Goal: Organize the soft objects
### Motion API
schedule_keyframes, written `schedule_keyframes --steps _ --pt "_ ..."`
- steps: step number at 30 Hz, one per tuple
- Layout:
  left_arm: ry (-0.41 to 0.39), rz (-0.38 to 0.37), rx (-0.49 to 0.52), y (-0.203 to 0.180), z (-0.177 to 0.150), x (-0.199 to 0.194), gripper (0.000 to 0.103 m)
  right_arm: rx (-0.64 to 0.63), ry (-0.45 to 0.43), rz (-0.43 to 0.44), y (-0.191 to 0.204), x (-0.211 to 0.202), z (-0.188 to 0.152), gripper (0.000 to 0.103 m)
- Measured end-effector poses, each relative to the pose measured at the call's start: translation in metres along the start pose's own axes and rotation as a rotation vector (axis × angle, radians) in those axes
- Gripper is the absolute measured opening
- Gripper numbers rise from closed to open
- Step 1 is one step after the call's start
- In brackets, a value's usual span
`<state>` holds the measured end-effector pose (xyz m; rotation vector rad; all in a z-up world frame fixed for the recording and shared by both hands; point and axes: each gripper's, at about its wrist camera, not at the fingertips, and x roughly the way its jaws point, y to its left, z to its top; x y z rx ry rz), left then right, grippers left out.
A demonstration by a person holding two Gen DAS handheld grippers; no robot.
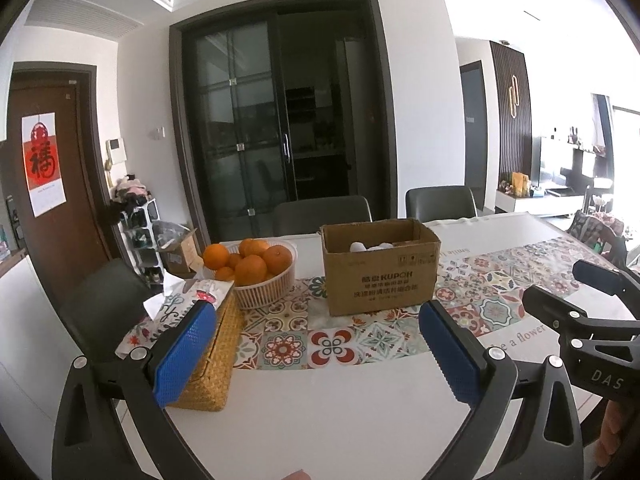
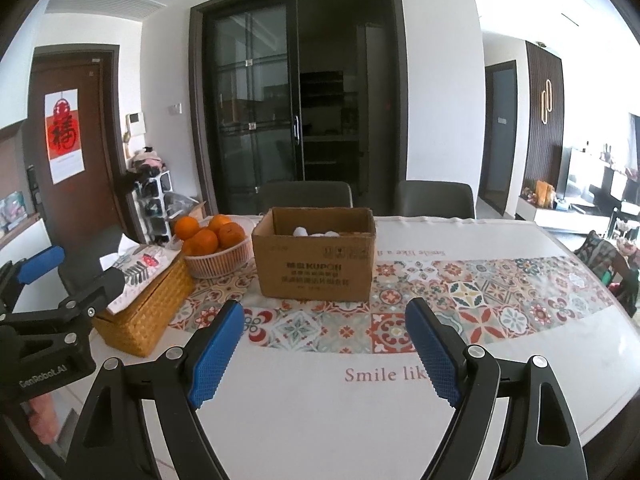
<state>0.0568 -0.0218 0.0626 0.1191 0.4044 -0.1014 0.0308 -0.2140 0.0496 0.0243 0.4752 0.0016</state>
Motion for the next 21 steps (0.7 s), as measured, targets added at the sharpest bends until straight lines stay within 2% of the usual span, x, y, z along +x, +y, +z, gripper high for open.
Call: schedule_keyframes --steps 21 --pt "-0.013 -0.028 0.009 -0.007 -0.008 -0.016 0.103 0.013 -0.003 0.011 -0.003 -0.014 -0.009 0.084"
